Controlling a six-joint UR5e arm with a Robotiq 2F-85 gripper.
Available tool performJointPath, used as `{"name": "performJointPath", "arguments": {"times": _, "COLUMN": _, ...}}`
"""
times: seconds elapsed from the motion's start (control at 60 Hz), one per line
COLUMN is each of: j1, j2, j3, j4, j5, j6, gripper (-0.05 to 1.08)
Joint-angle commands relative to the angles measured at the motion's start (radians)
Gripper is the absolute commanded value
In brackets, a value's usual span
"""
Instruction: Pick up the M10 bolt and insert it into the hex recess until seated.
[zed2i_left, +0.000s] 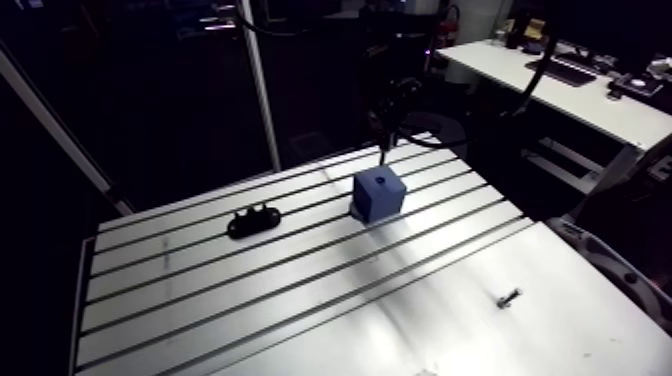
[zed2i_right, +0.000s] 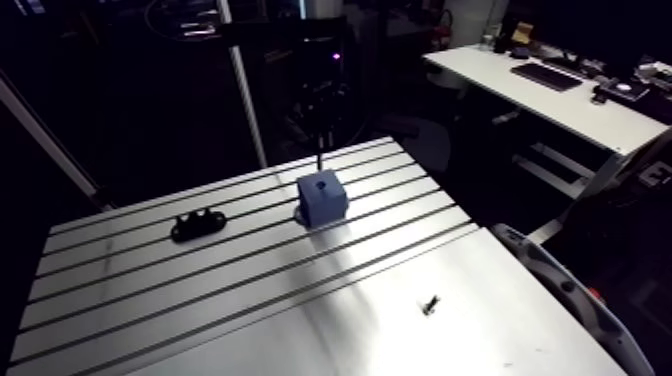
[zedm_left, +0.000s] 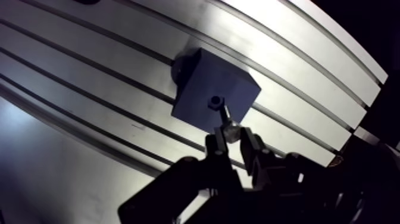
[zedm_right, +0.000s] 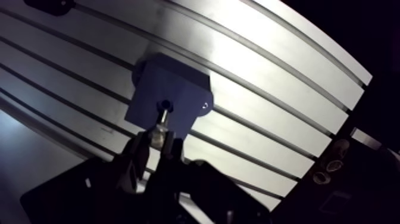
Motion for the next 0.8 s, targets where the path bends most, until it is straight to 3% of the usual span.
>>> {"name": "performJointPath", "arguments": {"times": 0.017, "j1": 0.001, "j2": 0.002, "j3": 0.004, "j4": 0.0, "j5": 0.004, "j6": 0.0, "gripper": 0.86}}
{"name": "performJointPath", "arguments": {"times": 0.8, "j1": 0.0, "j2": 0.022, "j3": 0.02, "j4": -0.008, "j5": 0.001, "j6": -0.003, "gripper": 0.86}}
